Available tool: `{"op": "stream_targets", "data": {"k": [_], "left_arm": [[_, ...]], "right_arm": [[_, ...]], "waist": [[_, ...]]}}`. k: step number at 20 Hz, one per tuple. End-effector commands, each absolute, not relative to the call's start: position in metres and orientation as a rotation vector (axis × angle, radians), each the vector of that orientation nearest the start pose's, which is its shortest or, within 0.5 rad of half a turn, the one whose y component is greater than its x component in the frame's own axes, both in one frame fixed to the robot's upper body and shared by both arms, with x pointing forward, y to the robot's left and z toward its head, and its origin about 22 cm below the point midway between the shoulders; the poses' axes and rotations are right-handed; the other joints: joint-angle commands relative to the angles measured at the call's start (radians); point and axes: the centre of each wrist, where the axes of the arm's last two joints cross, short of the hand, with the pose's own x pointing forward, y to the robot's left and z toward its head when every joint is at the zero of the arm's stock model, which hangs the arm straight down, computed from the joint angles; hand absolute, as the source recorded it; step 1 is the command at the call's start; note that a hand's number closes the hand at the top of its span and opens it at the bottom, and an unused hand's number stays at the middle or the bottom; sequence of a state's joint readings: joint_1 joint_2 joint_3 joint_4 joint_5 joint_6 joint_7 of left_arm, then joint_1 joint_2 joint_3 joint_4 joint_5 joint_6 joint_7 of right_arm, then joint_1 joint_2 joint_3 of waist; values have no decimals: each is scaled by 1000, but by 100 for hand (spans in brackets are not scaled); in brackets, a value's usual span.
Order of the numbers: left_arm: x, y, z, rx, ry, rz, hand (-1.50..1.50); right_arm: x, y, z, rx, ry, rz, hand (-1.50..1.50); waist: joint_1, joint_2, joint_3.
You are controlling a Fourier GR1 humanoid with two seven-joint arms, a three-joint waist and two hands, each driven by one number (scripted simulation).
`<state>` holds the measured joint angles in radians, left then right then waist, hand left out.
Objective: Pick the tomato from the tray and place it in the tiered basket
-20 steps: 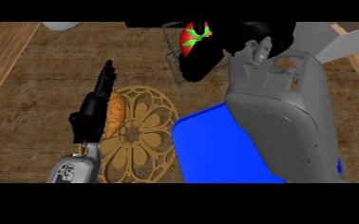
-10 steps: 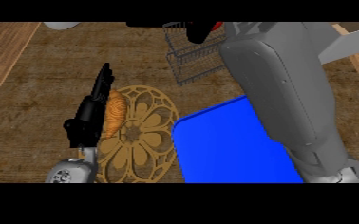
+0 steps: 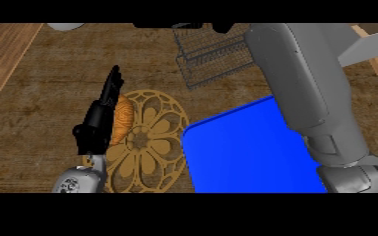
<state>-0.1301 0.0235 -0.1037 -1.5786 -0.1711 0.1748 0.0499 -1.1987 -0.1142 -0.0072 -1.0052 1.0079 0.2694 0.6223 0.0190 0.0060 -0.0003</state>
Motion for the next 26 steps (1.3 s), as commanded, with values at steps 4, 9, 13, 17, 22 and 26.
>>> {"op": "stream_targets", "data": {"k": [4,9,13,17,22,26], "left_arm": [[272,199,36,177,-1663,-114,0],[279,204,39,171,-1671,-130,0],[273,211,39,179,-1660,-96,0],[275,213,18,213,-1643,-83,0],[263,212,25,210,-1644,-100,0],[268,204,32,217,-1639,-60,0]], "right_arm": [[439,-105,239,-845,-1398,728,-150],[438,-118,259,-770,-1494,508,-150],[438,-172,266,-790,-1487,308,-150],[423,-223,270,-768,-1443,186,-150],[393,-304,261,-687,-1458,14,-150],[349,-375,241,-700,-1457,8,-150]], "waist": [[4,1,0],[-7,-2,0],[-19,-7,1],[-42,-11,0],[-47,-15,2],[-60,-17,2]]}}
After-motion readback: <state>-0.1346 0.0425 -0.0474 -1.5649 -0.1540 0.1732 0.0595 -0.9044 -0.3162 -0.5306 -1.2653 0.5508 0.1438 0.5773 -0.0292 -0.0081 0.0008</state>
